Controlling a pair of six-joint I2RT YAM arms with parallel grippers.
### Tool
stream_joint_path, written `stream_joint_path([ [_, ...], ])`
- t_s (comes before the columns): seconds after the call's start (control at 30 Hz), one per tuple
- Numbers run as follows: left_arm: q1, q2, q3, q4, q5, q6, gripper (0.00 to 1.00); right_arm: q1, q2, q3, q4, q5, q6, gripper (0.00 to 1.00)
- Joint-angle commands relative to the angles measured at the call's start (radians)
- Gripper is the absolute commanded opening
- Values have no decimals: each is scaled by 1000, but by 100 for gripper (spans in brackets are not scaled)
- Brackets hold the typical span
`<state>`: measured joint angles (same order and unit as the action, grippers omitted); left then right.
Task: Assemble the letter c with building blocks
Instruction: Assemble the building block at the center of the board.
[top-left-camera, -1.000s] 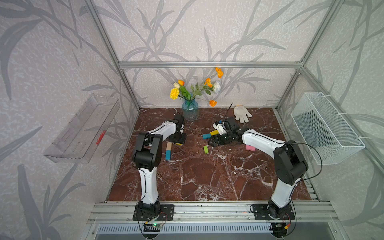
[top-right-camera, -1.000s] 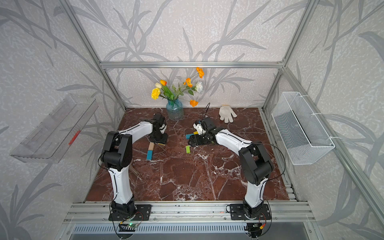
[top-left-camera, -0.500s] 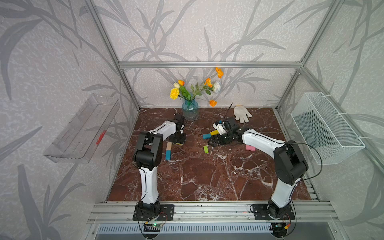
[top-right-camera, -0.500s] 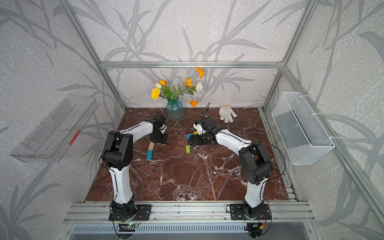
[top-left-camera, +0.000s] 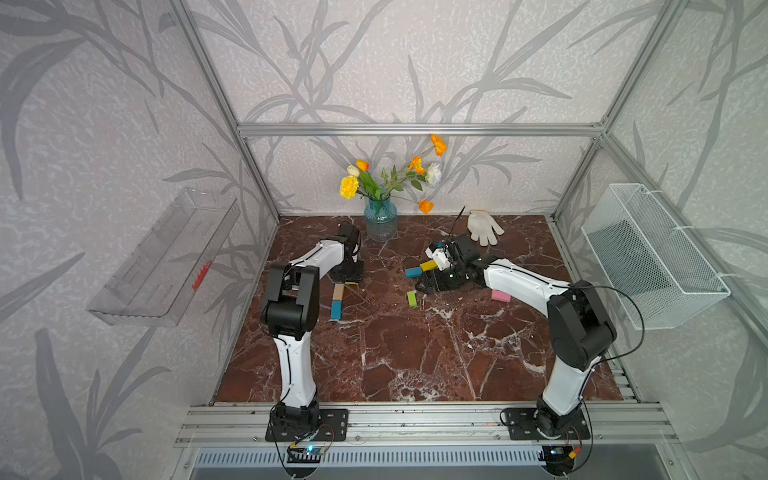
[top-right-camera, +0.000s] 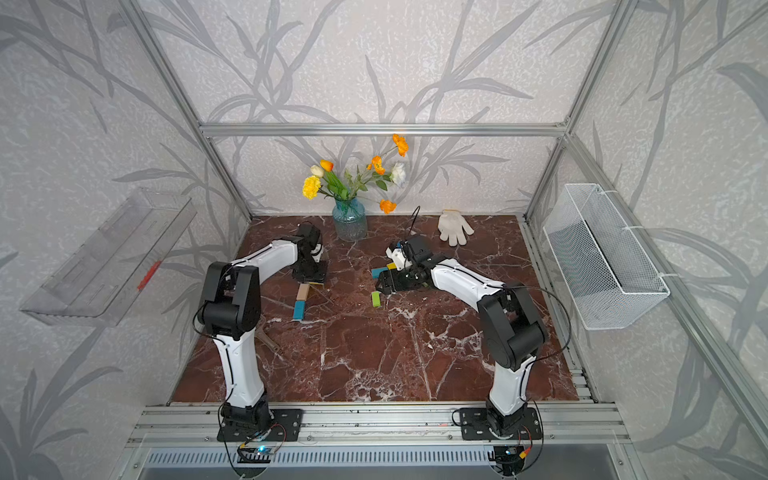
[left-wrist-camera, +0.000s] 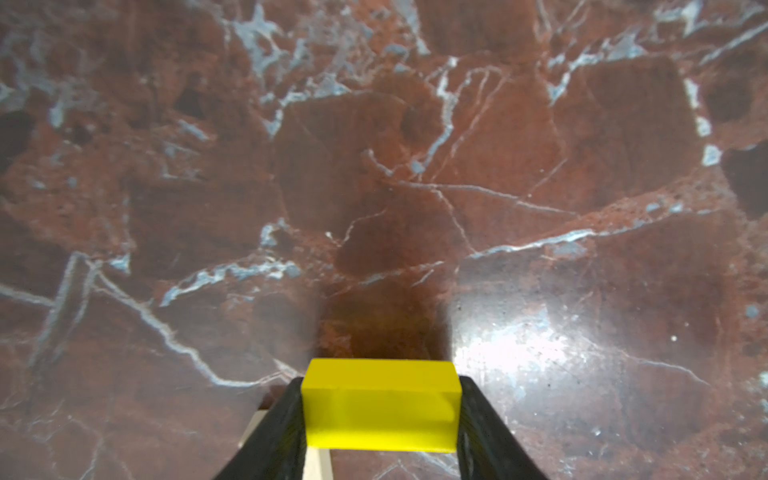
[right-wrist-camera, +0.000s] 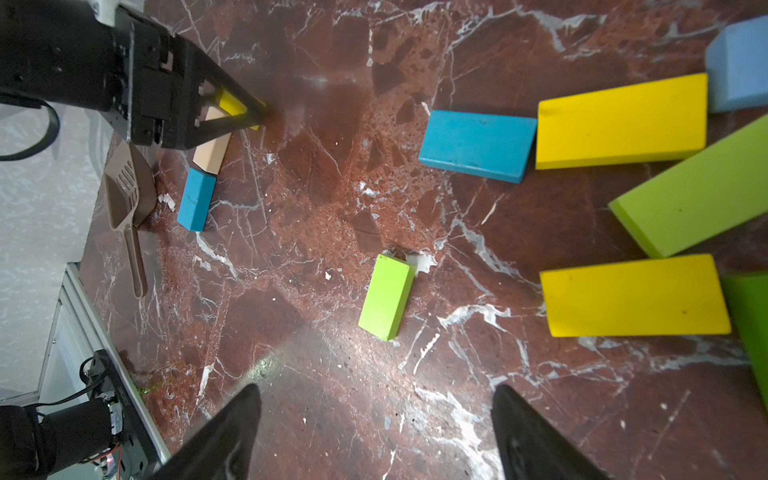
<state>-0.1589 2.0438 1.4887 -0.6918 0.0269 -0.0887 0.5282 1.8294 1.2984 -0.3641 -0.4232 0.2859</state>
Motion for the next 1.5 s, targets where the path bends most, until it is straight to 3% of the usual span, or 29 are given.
stream_joint_path([
  [0.0,8,-46,18,0,-7,3,53,-6,-21,-10,1,-14,4,86],
  [0.27,46,-53,24,2,3,-8,53,-6,-16,-6,-1,-22,10,86],
  [1.47,40,-26,17,-23,-48,24,55,-7,-21,-7,-2,-43,24,85],
])
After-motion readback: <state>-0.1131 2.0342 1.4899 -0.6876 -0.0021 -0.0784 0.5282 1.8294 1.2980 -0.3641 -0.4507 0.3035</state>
